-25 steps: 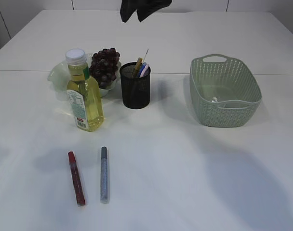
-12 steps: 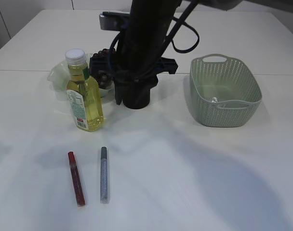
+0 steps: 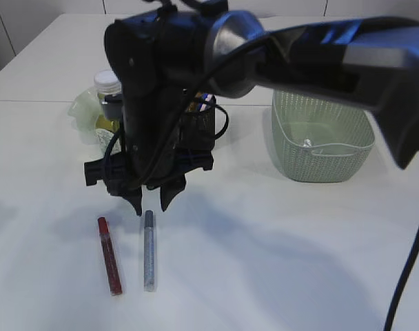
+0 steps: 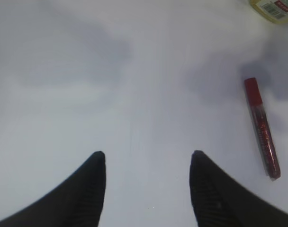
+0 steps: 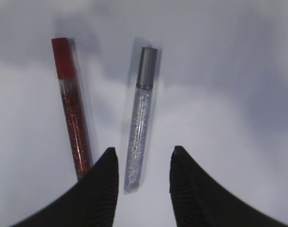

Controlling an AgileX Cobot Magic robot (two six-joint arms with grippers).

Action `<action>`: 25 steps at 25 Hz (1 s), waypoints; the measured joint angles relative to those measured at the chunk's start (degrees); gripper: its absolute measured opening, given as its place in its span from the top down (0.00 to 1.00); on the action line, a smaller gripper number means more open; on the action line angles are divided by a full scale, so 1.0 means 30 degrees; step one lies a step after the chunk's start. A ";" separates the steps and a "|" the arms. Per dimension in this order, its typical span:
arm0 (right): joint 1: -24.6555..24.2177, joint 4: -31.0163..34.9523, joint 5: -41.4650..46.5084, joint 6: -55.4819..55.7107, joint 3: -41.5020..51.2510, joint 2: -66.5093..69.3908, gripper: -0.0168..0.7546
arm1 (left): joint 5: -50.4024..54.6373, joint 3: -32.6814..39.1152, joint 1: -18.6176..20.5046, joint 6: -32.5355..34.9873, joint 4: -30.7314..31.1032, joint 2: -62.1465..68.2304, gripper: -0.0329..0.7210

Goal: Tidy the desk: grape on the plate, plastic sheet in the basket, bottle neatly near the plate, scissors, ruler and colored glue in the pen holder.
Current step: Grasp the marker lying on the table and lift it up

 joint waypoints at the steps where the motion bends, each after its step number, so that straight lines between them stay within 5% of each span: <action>1: 0.0127 -0.0001 -0.0134 0.0210 0.0000 0.0349 0.59 | 0.0000 0.0000 0.0000 0.0000 0.0000 0.0000 0.41; 25: 0.0210 0.0046 -0.1889 0.2106 -0.0048 0.2384 0.59 | -0.0594 0.0000 0.0000 0.0000 -0.0310 0.0000 0.41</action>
